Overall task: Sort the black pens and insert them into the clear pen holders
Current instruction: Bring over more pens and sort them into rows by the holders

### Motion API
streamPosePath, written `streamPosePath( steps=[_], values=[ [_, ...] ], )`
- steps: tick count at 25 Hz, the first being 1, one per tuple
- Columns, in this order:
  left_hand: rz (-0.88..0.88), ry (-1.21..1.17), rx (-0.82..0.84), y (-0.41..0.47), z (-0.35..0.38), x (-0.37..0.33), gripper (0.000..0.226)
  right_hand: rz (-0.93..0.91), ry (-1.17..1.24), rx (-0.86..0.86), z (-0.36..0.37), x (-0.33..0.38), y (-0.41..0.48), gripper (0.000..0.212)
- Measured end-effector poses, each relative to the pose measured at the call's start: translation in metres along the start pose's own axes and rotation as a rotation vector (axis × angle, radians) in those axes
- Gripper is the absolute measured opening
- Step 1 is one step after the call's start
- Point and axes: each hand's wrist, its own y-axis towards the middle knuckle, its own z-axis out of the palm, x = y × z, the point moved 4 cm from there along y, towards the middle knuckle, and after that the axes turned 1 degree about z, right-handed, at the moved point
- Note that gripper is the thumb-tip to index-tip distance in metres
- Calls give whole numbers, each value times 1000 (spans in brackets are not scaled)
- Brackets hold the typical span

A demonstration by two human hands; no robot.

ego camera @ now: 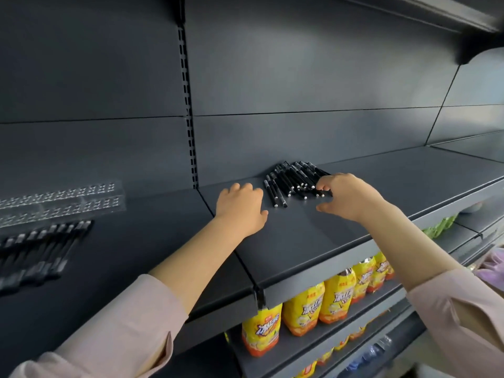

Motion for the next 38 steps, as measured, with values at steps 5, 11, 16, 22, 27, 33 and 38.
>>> streamPosePath(
  steps=[5,11,16,22,27,33,38],
  values=[
    [-55,15,-9,48,9,-4,45,-46,18,-3,13,-17,44,47],
    [-209,19,29,102,36,-23,56,-184,86,77,38,-42,124,55],
    [-469,-128,81,142,60,-41,73,-410,291,336,62,-59,178,74],
    [-782,-243,117,173,70,-68,99,-665,335,521,69,-81,212,74],
    [-910,-366,172,184,70,-74,97,-778,368,511,75,-104,223,74],
    [-932,-471,176,188,75,-78,45,-774,399,511,82,-113,227,75],
    [-893,-477,141,184,68,-77,38,-776,407,510,83,-113,227,76]
  ],
)
